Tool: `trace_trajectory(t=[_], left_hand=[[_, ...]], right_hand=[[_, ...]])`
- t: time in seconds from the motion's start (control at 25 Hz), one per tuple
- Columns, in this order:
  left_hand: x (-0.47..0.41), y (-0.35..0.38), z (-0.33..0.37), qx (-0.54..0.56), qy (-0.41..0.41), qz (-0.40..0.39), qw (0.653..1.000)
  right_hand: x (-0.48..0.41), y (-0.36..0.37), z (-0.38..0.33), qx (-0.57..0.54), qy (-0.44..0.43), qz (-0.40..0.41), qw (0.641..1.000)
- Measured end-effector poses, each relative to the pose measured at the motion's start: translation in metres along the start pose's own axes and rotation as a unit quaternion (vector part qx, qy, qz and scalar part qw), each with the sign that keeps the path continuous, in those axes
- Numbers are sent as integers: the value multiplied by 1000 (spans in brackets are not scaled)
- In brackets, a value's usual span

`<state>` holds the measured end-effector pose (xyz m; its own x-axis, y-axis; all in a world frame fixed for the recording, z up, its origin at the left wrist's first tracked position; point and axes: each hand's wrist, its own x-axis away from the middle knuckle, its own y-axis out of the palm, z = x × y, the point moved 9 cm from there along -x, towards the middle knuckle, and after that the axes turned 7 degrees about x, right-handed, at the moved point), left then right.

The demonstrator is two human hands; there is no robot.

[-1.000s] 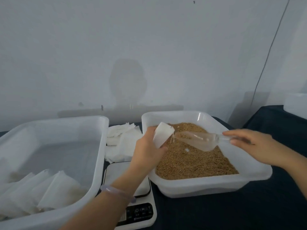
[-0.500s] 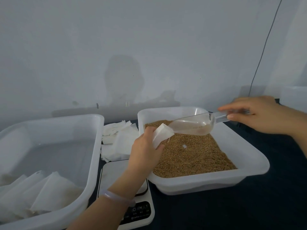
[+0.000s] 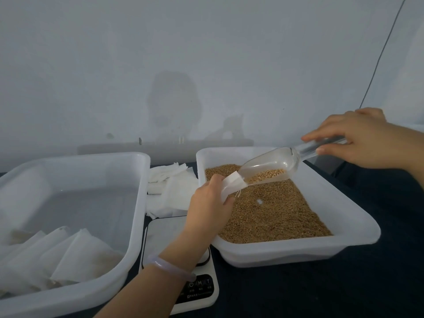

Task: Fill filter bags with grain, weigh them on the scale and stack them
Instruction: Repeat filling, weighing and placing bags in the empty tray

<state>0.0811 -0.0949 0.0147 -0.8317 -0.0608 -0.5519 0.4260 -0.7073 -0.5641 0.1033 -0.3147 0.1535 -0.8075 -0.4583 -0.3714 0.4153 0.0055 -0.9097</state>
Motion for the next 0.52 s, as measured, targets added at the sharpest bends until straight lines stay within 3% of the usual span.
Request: trace_trajectory(t=[0.52], left_hand=[[0,1,-4,14,-12,5,1000]], right_hand=[[-2,-2,-7,-4,-17,21,1000]])
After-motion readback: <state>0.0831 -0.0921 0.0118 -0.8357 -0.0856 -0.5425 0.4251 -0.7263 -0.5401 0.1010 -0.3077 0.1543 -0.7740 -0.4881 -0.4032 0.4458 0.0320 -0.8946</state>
